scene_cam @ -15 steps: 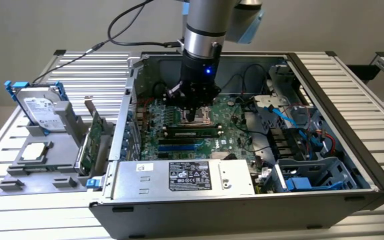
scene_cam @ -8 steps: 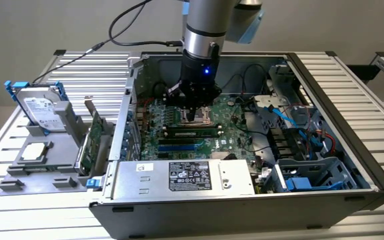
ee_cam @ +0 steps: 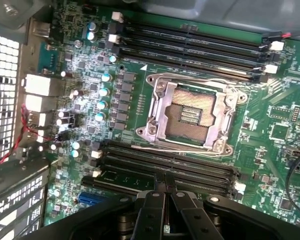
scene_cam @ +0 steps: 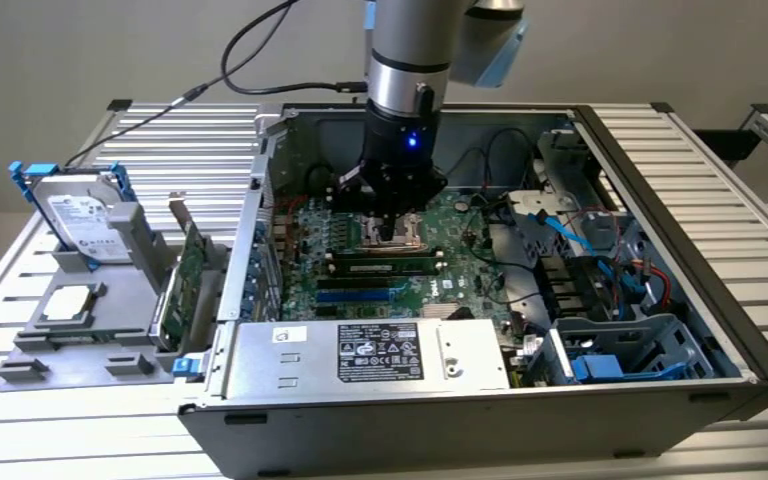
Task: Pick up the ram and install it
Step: 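Press down the ram until it locks into place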
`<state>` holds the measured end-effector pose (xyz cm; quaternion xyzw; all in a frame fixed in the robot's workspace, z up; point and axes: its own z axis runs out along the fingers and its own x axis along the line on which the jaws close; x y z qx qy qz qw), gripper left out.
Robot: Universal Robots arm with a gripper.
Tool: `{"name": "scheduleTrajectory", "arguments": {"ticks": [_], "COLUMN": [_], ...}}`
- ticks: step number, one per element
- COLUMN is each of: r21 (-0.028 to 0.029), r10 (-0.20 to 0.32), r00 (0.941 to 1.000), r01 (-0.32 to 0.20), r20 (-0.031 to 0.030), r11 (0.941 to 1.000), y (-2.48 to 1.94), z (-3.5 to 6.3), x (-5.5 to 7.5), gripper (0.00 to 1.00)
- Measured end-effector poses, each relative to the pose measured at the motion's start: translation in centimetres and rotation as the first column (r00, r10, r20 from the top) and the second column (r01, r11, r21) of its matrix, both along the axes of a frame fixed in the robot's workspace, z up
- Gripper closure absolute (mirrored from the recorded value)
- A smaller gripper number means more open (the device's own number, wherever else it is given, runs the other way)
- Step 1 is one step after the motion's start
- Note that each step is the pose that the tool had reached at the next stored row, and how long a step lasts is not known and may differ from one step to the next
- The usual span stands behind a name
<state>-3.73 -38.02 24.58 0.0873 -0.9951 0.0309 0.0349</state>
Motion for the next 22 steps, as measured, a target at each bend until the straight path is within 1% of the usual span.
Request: {"name": "scheduleTrajectory", "arguments": {"ticks": [2,3,5,7,8,9,13,16,19,22], "r21": [0.0002,0.0004,0.0008,0.0011,0.0014,0.0014,0.0006,0.0003,0.0003,0.0001], "r10": [-0.011,-0.018,-0.036,-0.057,-0.069,-0.083,-0.138,-0.154,-0.163,-0.166], "r00": [0.9997,0.9994,0.9985,0.9971,0.9962,0.9951,0.9889,0.9866,0.9853,0.9847], "r01": [0.011,0.018,0.036,0.057,0.069,0.083,0.139,0.154,0.163,0.166], "r20": [0.0199,0.0283,0.0411,0.0505,0.0527,0.0534,0.0534,0.0534,0.0533,0.0522], "r11": [0.9999,0.9998,0.9993,0.9984,0.9976,0.9966,0.9904,0.9881,0.9867,0.9861], "y": [0.04,0.05,0.10,0.13,0.13,0.13,0.11,-0.07,-0.49,-1.21], "z": [0.01,0.01,0.03,0.05,0.05,0.04,0.06,0.05,0.06,0.06], "x": [0.0,0.0,0.0,0.0,0.0,0.0,0.0,0.0,0.0,0.1], "gripper": [0.89,0.89,0.89,0.89,0.89,0.89,0.89,0.89,0.89,0.89]}}
